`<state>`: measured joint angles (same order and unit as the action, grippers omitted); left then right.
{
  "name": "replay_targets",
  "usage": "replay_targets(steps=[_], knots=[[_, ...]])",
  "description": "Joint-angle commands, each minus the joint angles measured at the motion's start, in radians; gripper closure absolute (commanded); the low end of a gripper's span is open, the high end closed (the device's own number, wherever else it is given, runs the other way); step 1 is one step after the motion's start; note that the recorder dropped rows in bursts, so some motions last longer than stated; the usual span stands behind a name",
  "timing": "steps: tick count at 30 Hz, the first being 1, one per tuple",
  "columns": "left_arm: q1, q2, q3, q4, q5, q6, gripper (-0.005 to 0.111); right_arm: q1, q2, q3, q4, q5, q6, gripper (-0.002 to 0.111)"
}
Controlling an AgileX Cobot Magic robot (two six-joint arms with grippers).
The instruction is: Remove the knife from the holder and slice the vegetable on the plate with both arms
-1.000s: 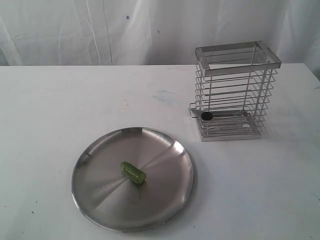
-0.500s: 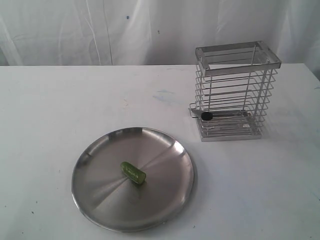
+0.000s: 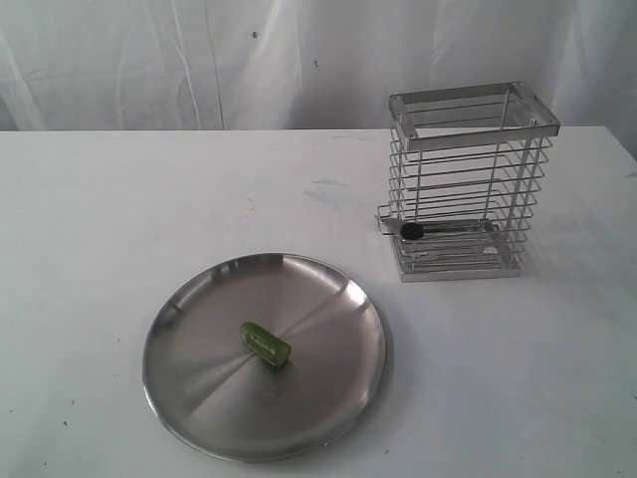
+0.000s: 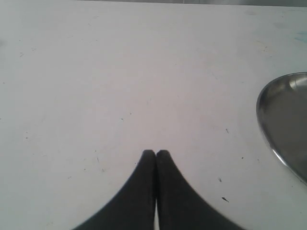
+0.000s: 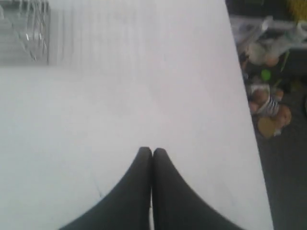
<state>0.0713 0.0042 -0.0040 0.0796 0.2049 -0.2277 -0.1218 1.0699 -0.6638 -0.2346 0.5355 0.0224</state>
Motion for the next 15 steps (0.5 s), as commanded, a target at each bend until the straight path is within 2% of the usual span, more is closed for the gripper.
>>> replay_targets(steps=[1,7,15], knots=[[-0.003,-0.004,0.004,0.004,0.005,-0.004,0.107,0.021,0.017,-0.166,0.138,0.335,-0.137,0.108],[-0.003,-0.004,0.004,0.004,0.005,-0.004,0.107,0.154,0.023,-0.314,0.311,0.540,-0.291,0.108],[-0.003,-0.004,0.004,0.004,0.005,-0.004,0.107,0.489,0.173,-0.380,0.273,0.681,-0.278,0.108]])
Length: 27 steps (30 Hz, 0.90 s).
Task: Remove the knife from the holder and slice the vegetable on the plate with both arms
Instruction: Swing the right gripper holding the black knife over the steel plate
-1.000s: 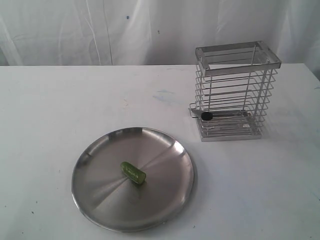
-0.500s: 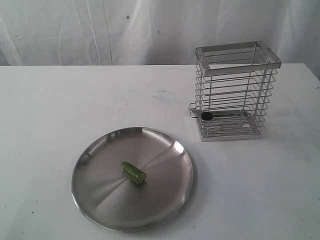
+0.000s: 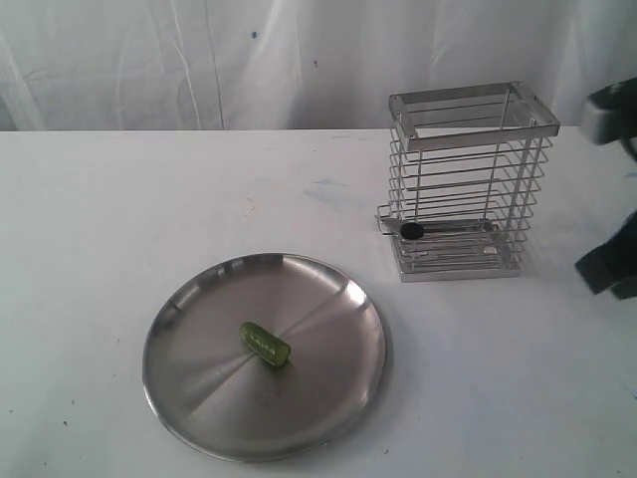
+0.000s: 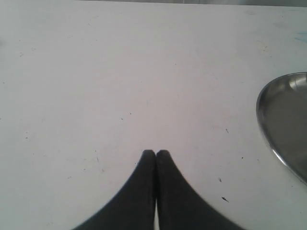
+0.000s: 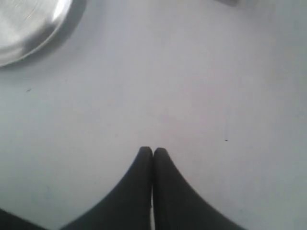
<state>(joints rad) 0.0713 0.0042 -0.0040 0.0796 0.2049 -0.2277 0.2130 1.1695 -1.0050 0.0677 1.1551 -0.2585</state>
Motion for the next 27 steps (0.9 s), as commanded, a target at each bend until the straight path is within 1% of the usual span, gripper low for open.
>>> replay_targets(steps=[1,3,4,6,8,9,12,14,18,21,23,25,27], knots=[[-0.003,-0.004,0.004,0.004,0.005,-0.004,0.107,0.211,0.099,-0.055,-0.056,0.066,0.018,0.108],[-0.003,-0.004,0.004,0.004,0.005,-0.004,0.107,0.314,0.155,-0.098,-0.119,0.066,0.057,0.108],[-0.003,-0.004,0.004,0.004,0.005,-0.004,0.107,0.419,0.211,-0.147,-0.191,0.066,0.107,0.108],[-0.003,-0.004,0.004,0.004,0.005,-0.004,0.107,0.503,0.260,-0.183,-0.258,0.066,0.135,0.108],[-0.003,-0.004,0.004,0.004,0.005,-0.004,0.107,0.562,0.299,-0.205,-0.335,0.066,0.176,0.108],[-0.003,-0.004,0.004,0.004,0.005,-0.004,0.107,0.613,0.336,-0.218,-0.430,0.066,0.236,0.108],[-0.003,-0.004,0.004,0.004,0.005,-0.004,0.107,0.658,0.372,-0.220,-0.567,0.066,0.335,0.108],[-0.003,-0.004,0.004,0.004,0.005,-0.004,0.107,0.688,0.392,-0.220,-0.621,0.066,0.347,0.108],[-0.003,-0.004,0.004,0.004,0.005,-0.004,0.107,0.731,0.421,-0.229,-0.619,0.066,0.327,0.108],[-0.003,-0.004,0.004,0.004,0.005,-0.004,0.107,0.733,0.499,-0.321,-0.632,0.066,0.323,0.108],[-0.003,-0.004,0.004,0.004,0.005,-0.004,0.107,0.733,0.571,-0.403,-0.725,0.066,0.323,0.108],[-0.003,-0.004,0.004,0.004,0.005,-0.004,0.107,0.733,0.659,-0.482,-0.769,0.066,0.323,0.108],[-0.003,-0.004,0.004,0.004,0.005,-0.004,0.107,0.733,0.689,-0.486,-0.803,0.066,0.318,0.108]])
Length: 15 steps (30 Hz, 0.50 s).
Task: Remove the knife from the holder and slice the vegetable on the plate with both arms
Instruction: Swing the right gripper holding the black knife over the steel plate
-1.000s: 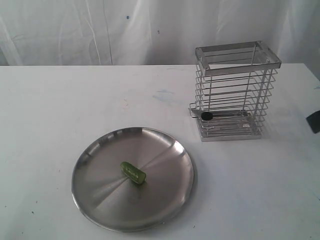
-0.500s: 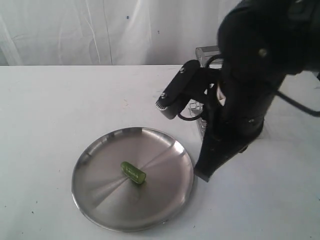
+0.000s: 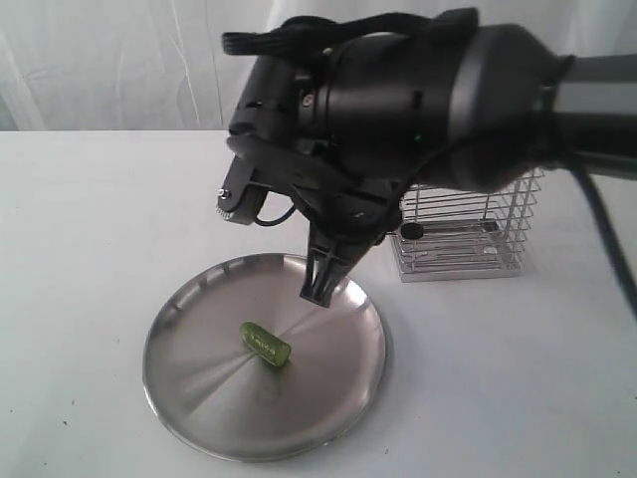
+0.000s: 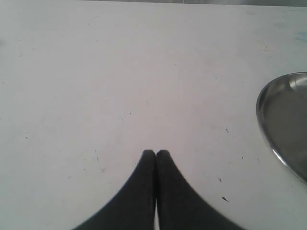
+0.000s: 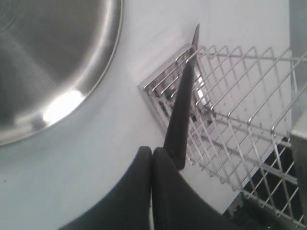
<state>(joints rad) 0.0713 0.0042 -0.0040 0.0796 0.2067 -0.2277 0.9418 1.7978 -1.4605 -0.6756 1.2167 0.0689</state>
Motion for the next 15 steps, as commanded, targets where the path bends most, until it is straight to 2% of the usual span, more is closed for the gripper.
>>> replay_targets(steps=[1,5,11,15], knots=[[-0.003,-0.004,0.004,0.004,0.003,-0.004,0.107,0.004,0.075,-0.031,-0.083,0.004,-0.019,0.108],[-0.003,-0.004,0.004,0.004,0.003,-0.004,0.107,0.004,0.110,-0.054,-0.151,0.004,-0.021,0.099],[-0.003,-0.004,0.004,0.004,0.003,-0.004,0.107,0.004,0.114,-0.062,-0.161,0.004,-0.021,0.068],[-0.003,-0.004,0.004,0.004,0.003,-0.004,0.107,-0.020,0.139,-0.062,-0.167,0.004,-0.019,0.058]])
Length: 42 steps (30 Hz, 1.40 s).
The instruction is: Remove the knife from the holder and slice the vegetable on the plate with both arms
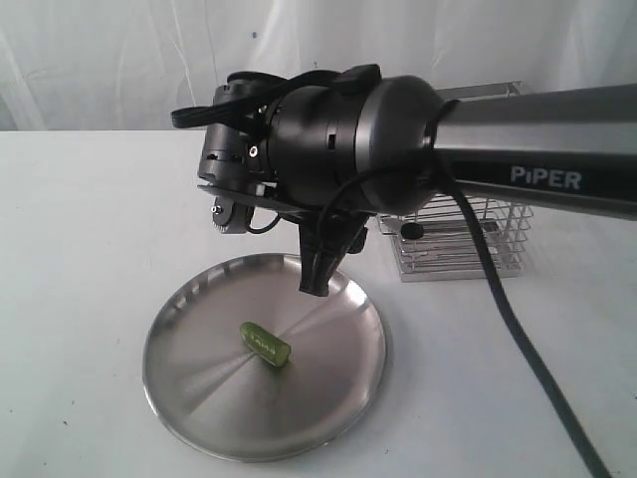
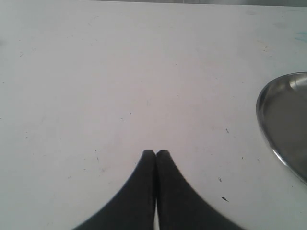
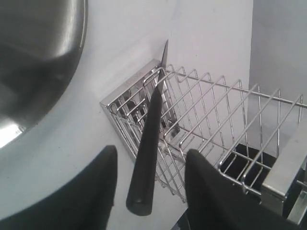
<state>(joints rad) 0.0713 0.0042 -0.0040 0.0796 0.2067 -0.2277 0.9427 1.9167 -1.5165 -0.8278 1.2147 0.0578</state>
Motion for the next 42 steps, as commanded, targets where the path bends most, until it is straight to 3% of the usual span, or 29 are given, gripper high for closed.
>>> replay_targets(steps=[1,11,19,42], knots=[[-0.003,-0.004,0.004,0.004,0.003,-0.004,0.107,-0.033,0.030,-0.006,-0.019,0.006,-0.008,0.058],[-0.003,-0.004,0.004,0.004,0.003,-0.004,0.107,-0.103,0.050,-0.006,-0.017,0.006,0.034,0.058],[-0.003,-0.004,0.004,0.004,0.003,-0.004,0.107,-0.109,0.077,-0.006,0.042,0.006,0.036,0.058],[-0.003,-0.004,0.004,0.004,0.003,-0.002,0.107,-0.145,0.098,-0.006,-0.014,0.006,0.037,0.058]])
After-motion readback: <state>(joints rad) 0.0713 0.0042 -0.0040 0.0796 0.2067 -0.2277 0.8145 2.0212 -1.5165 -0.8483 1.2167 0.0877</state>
